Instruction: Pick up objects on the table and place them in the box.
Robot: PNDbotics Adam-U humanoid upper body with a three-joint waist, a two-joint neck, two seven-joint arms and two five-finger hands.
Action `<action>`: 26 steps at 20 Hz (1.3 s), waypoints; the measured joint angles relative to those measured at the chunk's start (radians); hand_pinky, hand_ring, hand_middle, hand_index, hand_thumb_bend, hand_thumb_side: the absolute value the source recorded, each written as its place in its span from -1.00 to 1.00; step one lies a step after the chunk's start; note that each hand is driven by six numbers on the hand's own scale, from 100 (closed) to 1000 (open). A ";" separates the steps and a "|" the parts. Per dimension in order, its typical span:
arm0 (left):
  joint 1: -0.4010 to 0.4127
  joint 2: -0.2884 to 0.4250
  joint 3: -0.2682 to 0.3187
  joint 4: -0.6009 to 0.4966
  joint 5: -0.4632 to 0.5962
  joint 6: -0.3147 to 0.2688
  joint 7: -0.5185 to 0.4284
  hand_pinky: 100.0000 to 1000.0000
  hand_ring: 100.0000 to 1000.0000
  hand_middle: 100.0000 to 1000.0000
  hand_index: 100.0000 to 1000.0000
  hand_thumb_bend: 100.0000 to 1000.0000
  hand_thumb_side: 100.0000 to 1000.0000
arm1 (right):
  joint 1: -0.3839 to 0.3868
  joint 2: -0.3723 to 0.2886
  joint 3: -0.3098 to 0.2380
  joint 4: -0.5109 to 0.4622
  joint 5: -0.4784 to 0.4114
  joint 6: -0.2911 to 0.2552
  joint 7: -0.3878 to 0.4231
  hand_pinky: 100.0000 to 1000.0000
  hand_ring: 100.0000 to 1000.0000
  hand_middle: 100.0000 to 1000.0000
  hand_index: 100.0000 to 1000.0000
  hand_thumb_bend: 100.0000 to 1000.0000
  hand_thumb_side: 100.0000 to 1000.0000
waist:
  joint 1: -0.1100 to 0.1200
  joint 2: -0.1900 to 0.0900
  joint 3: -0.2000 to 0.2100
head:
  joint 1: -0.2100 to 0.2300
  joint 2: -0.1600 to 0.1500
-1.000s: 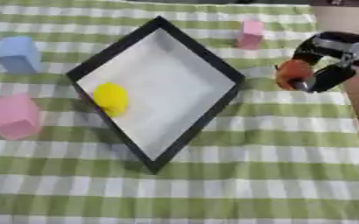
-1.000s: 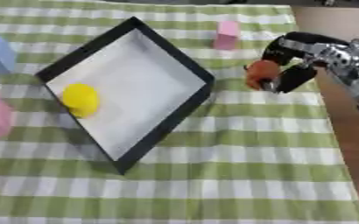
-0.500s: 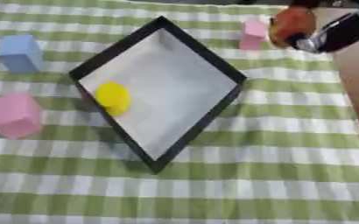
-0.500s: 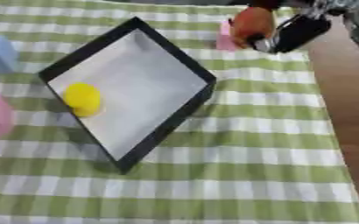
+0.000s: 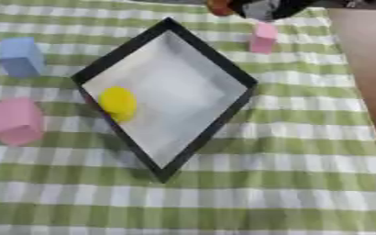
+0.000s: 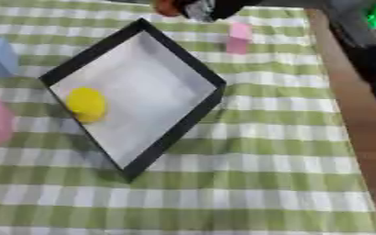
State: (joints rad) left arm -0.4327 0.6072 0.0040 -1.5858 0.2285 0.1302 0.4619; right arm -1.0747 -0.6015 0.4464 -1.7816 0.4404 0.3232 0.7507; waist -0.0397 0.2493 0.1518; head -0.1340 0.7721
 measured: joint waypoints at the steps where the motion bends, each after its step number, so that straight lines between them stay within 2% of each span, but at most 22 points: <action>1: 0.000 0.000 0.000 -0.001 0.000 0.000 0.001 0.55 0.41 0.32 0.51 1.00 0.01 | -0.008 0.027 0.015 0.027 0.014 -0.007 0.009 0.47 0.17 0.00 0.17 -0.74 -1.00 | 0.000 0.000 0.002 | -0.002 0.000; 6: -0.008 0.000 0.001 -0.004 0.000 -0.002 0.002 0.55 0.41 0.32 0.51 1.00 0.01 | -0.021 0.156 0.068 0.168 0.092 -0.043 0.021 0.47 0.18 0.01 0.18 -0.74 -1.00 | 0.000 0.000 0.011 | -0.010 0.000; 7: -0.009 0.000 0.001 -0.004 0.000 -0.002 0.002 0.55 0.41 0.32 0.51 1.00 0.01 | -0.021 0.181 0.077 0.200 0.111 -0.051 0.017 0.46 0.18 0.00 0.18 -0.65 -1.00 | 0.000 0.000 0.012 | -0.012 0.000; 8: -0.009 -0.001 0.001 -0.005 0.000 -0.002 0.002 0.55 0.41 0.32 0.51 1.00 0.01 | -0.020 0.204 0.084 0.234 0.131 -0.060 0.013 0.46 0.18 0.01 0.18 -0.74 -1.00 | 0.000 0.000 0.014 | -0.012 0.000; 12: -0.012 -0.001 0.001 -0.005 0.000 -0.002 0.002 0.55 0.41 0.31 0.51 1.00 0.00 | -0.003 0.274 0.108 0.364 0.201 -0.100 -0.010 0.46 0.19 0.01 0.19 -0.73 -1.00 | 0.000 0.000 0.021 | -0.017 0.000; 16: -0.012 -0.002 0.000 -0.005 0.000 -0.002 0.002 0.54 0.41 0.31 0.50 1.00 0.00 | 0.019 0.310 0.123 0.455 0.246 -0.144 -0.024 0.46 0.21 0.03 0.22 -0.69 -1.00 | 0.000 0.000 0.021 | -0.018 0.000; 18: -0.012 -0.002 0.000 -0.005 0.000 -0.002 0.002 0.54 0.41 0.31 0.50 1.00 0.00 | 0.029 0.319 0.130 0.485 0.261 -0.162 -0.029 0.47 0.25 0.07 0.27 -0.58 -1.00 | 0.000 0.000 0.021 | -0.018 0.000; 19: -0.013 -0.002 0.000 -0.005 0.000 -0.002 0.002 0.54 0.41 0.31 0.50 1.00 0.00 | 0.031 0.323 0.133 0.496 0.269 -0.170 -0.031 0.48 0.30 0.12 0.33 -0.47 -1.00 | 0.000 0.000 0.021 | -0.018 0.000; 26: -0.013 -0.009 0.000 -0.005 0.000 -0.002 0.002 0.54 0.41 0.31 0.50 1.00 0.00 | 0.043 0.333 0.140 0.520 0.317 -0.216 -0.012 0.55 0.50 0.45 0.64 -0.27 -1.00 | 0.000 0.000 0.021 | -0.017 0.000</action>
State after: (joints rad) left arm -0.4455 0.5982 0.0036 -1.5905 0.2290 0.1287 0.4636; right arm -1.0313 -0.2688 0.5863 -1.2616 0.7576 0.1070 0.7389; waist -0.0397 0.2493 0.1727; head -0.1512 0.7721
